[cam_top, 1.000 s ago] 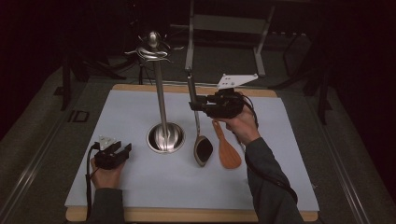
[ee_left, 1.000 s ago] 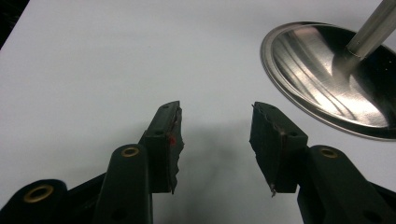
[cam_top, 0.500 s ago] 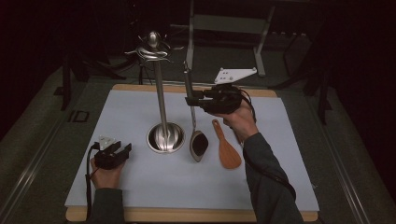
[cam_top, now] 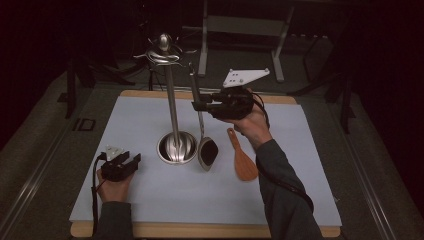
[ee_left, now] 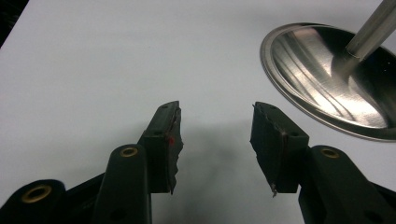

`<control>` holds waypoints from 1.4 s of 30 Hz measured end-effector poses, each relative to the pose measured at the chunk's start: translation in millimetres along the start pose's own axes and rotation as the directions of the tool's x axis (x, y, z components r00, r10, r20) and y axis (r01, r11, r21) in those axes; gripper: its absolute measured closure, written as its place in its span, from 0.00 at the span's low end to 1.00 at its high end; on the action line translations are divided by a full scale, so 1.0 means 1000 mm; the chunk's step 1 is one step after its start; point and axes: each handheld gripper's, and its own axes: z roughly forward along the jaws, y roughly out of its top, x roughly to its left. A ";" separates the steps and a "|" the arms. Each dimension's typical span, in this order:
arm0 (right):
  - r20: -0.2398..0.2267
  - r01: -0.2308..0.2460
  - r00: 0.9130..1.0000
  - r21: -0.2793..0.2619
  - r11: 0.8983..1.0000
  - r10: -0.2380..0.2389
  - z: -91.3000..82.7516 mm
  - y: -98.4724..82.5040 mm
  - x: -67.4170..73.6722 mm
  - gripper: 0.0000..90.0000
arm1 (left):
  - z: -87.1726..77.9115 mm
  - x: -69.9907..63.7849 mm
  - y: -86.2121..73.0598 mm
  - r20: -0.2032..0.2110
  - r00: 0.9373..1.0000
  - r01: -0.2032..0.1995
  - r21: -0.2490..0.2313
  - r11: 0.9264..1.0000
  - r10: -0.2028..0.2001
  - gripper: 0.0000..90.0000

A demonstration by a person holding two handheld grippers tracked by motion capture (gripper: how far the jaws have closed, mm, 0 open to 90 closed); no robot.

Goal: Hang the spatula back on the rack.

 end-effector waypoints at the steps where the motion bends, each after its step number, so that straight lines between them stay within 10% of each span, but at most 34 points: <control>1: -0.001 0.000 1.000 0.000 1.000 0.000 0.001 0.001 0.000 0.77 | 0.000 0.000 0.000 0.000 1.000 0.000 0.001 1.000 0.000 0.59; 21: 0.007 -0.005 1.000 0.036 0.999 0.004 0.020 0.000 0.000 0.76 | 0.000 0.000 0.000 0.003 1.000 0.000 0.000 1.000 0.000 0.59; 42: 0.033 -0.018 0.999 0.068 0.998 0.016 0.000 -0.010 -0.010 0.78 | 0.000 0.000 0.000 0.002 1.000 0.000 0.000 1.000 0.000 0.59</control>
